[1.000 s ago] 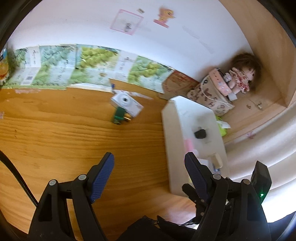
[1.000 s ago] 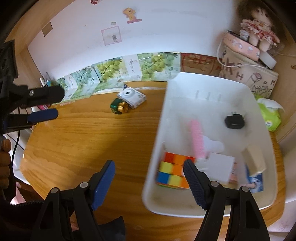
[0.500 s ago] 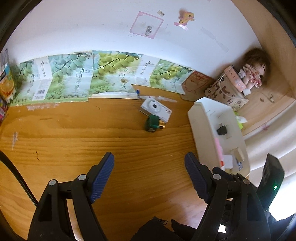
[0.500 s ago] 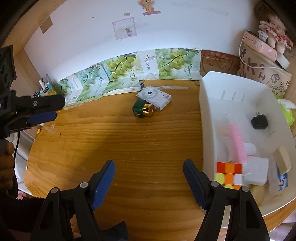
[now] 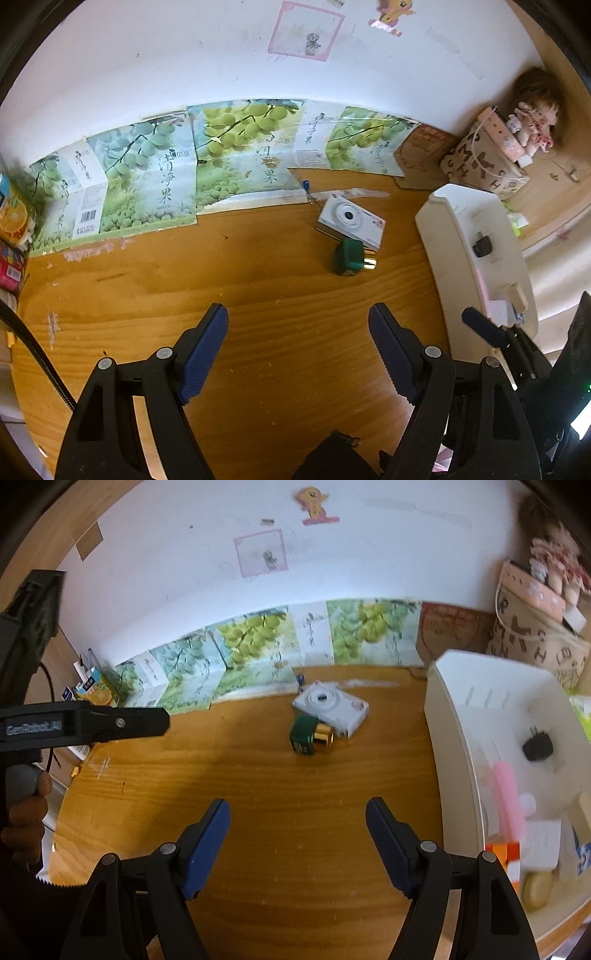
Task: Organize rigid objects
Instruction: 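Withdraw both tools from the tray toward the white device and green tube, then grasp the green-and-gold tube with the right tool while the left tool grasps the white device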
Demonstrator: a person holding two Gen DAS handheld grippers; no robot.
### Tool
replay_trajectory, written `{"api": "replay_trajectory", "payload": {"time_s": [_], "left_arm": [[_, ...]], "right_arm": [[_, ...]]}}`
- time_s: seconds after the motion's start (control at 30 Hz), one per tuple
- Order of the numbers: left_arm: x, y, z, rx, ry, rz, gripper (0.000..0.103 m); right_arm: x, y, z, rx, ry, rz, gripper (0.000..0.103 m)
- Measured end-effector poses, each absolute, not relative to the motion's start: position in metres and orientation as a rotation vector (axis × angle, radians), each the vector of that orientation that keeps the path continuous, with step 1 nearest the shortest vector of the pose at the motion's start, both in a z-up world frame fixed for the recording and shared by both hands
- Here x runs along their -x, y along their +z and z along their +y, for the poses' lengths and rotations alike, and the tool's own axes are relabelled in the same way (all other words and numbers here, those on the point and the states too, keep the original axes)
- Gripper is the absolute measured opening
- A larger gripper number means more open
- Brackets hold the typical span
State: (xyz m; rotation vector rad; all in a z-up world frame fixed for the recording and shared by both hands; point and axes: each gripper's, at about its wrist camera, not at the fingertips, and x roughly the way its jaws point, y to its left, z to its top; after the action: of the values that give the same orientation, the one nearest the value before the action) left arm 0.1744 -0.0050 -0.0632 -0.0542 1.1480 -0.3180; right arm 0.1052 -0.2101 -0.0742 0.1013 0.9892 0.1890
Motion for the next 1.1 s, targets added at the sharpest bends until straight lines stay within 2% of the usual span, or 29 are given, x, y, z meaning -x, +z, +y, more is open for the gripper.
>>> {"api": "replay_trajectory", "payload": {"time_s": [0.33, 0.6, 0.8, 1.03, 1.1], "left_arm": [[-0.213, -0.081, -0.023, 0.045, -0.27, 1.254, 0.081], [-0.252, -0.089, -0.04, 0.074, -0.278, 1.296, 0.081], [-0.28, -0.1, -0.04, 0.214, -0.267, 1.362, 0.081], [-0.298, -0.12, -0.044, 0.368, -0.205, 1.462, 0.081], [-0.301, -0.127, -0.047, 0.423, -0.211, 1.493, 0.081]], "right_arm": [[-0.154, -0.104, -0.206, -0.075, 0.167, 0.954, 0.077], [-0.185, -0.143, -0.201, -0.134, 0.15, 0.997, 0.077], [-0.201, -0.166, -0.194, -0.16, 0.127, 0.999, 0.069], [-0.212, -0.183, -0.193, -0.171, 0.114, 1.023, 0.052], [-0.213, -0.183, -0.194, -0.18, 0.124, 1.025, 0.051]]}}
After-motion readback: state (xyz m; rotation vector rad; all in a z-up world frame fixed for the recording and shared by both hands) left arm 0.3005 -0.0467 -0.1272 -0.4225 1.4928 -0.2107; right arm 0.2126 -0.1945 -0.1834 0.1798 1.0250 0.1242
